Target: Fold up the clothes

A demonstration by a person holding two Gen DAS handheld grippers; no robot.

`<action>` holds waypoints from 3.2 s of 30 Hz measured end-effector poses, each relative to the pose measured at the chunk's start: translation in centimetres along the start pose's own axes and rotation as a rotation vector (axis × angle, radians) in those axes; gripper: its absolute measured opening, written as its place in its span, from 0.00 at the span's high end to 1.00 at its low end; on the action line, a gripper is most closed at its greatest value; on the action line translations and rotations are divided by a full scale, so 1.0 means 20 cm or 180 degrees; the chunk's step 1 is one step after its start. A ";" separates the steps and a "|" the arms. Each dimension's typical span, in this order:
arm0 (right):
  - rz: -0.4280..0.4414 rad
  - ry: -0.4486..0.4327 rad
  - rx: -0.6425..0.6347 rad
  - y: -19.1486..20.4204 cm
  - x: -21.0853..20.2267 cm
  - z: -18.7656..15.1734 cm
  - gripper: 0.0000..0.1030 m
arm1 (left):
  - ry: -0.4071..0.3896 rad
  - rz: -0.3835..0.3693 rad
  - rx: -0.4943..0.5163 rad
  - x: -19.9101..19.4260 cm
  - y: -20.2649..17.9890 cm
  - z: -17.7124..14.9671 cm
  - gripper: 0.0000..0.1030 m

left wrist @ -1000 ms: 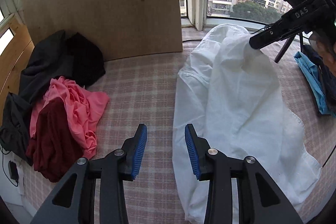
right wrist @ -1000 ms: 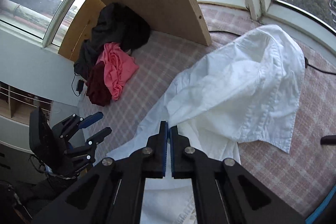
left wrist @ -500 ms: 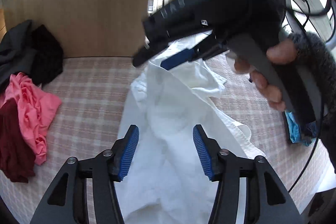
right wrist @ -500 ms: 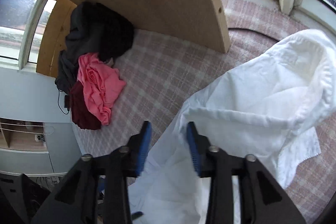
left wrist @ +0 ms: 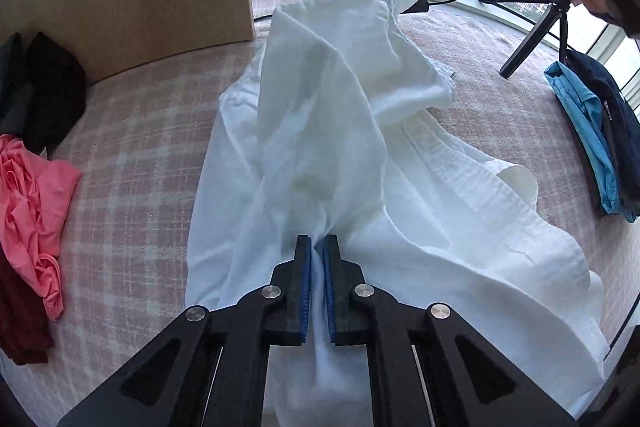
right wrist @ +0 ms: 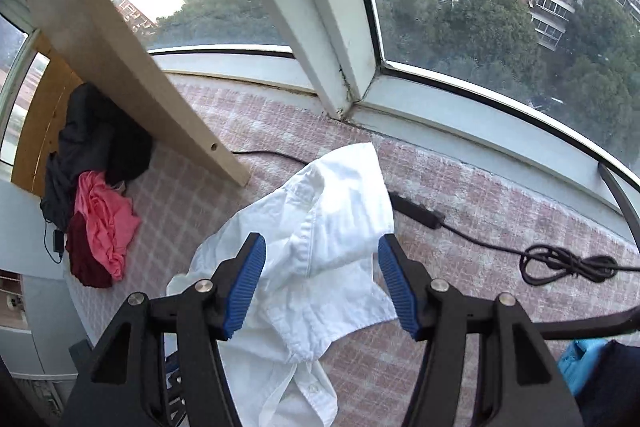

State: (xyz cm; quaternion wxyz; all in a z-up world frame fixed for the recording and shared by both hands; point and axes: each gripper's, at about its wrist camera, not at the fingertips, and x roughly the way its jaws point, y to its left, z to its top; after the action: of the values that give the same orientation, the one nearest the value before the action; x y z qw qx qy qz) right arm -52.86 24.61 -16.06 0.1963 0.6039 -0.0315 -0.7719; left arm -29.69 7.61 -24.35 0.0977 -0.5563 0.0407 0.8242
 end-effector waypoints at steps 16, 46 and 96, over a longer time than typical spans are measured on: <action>0.0266 0.0326 0.0147 -0.19 0.36 0.22 0.44 | -0.0001 -0.0086 0.0006 0.04 0.06 0.01 0.92; 0.0028 -0.1093 0.0048 0.06 -1.10 -1.12 0.96 | -0.1124 -0.0204 0.0775 -0.76 0.13 -0.04 0.54; 0.0509 -0.1158 -0.0502 0.23 -1.29 -0.86 0.96 | -0.1770 0.1700 0.0670 -0.77 -0.98 -0.33 0.32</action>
State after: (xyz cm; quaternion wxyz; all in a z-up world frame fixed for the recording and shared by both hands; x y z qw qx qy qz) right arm -30.41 32.36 4.40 0.2946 0.4330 -0.0537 -0.8502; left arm -14.02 23.91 -11.70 -0.0562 -0.2687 0.2401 0.9311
